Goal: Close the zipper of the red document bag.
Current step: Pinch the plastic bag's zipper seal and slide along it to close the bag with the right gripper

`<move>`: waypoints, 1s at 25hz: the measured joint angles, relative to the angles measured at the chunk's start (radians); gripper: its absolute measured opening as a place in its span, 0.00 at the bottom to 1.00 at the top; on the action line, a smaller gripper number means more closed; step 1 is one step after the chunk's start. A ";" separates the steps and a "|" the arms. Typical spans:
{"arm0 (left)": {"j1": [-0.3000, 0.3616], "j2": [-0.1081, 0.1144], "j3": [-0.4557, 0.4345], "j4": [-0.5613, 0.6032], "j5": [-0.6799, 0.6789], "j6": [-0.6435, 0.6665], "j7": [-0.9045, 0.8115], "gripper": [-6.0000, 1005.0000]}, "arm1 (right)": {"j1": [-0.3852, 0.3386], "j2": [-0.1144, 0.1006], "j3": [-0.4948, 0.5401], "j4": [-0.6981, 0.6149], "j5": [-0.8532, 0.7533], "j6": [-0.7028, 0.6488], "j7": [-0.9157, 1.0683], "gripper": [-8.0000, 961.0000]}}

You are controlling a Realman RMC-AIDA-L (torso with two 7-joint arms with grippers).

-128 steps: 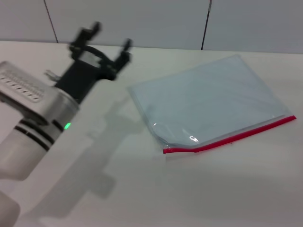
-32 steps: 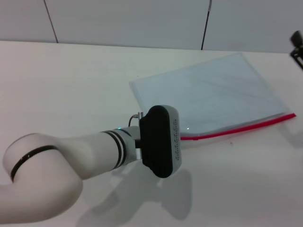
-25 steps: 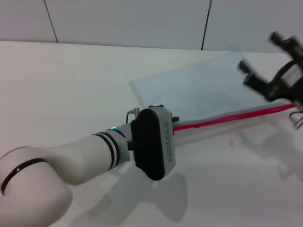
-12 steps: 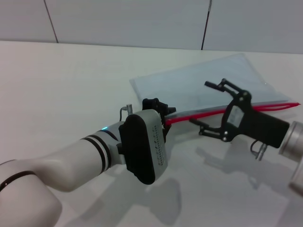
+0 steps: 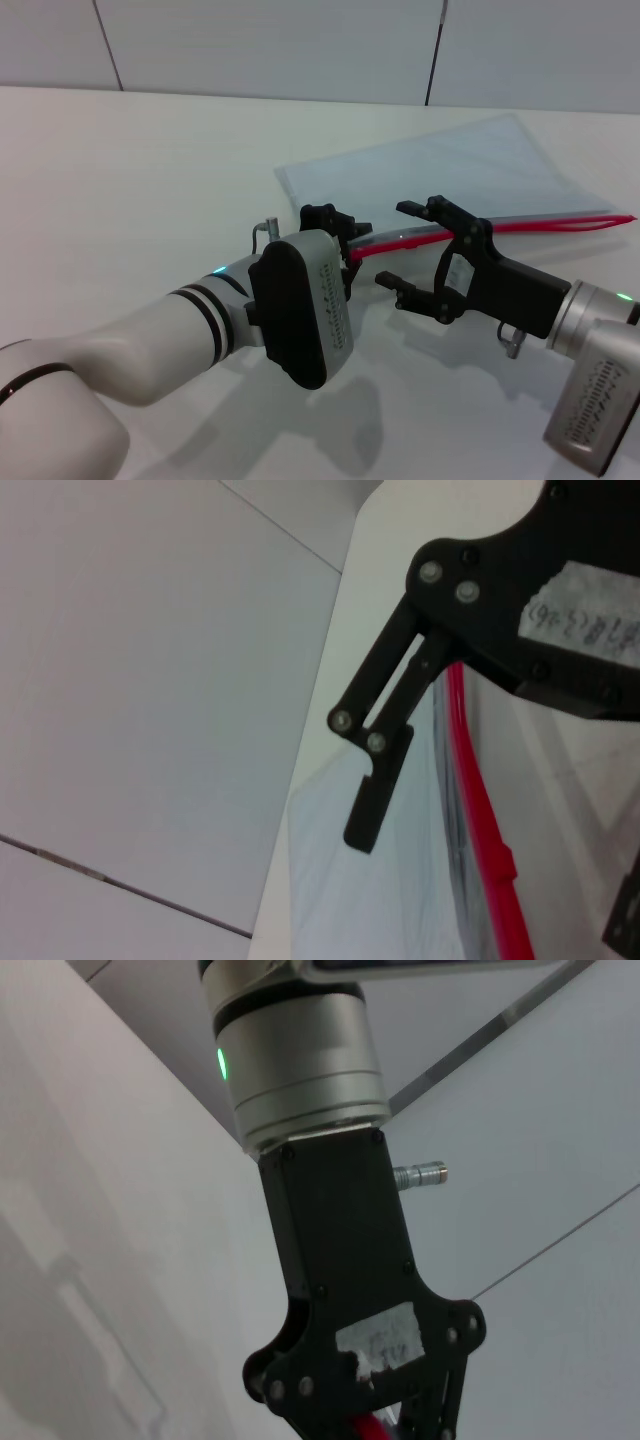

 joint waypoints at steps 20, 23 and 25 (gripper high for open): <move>0.000 0.000 0.009 0.002 0.000 -0.001 0.000 0.09 | 0.003 0.002 0.047 0.060 0.002 0.093 -0.190 0.46; 0.000 0.000 0.010 0.002 0.000 -0.001 0.000 0.09 | 0.003 0.002 0.047 0.057 0.002 0.094 -0.190 0.35; 0.000 0.000 0.010 0.002 0.001 -0.001 0.002 0.09 | 0.003 0.002 0.049 0.055 0.002 0.095 -0.190 0.29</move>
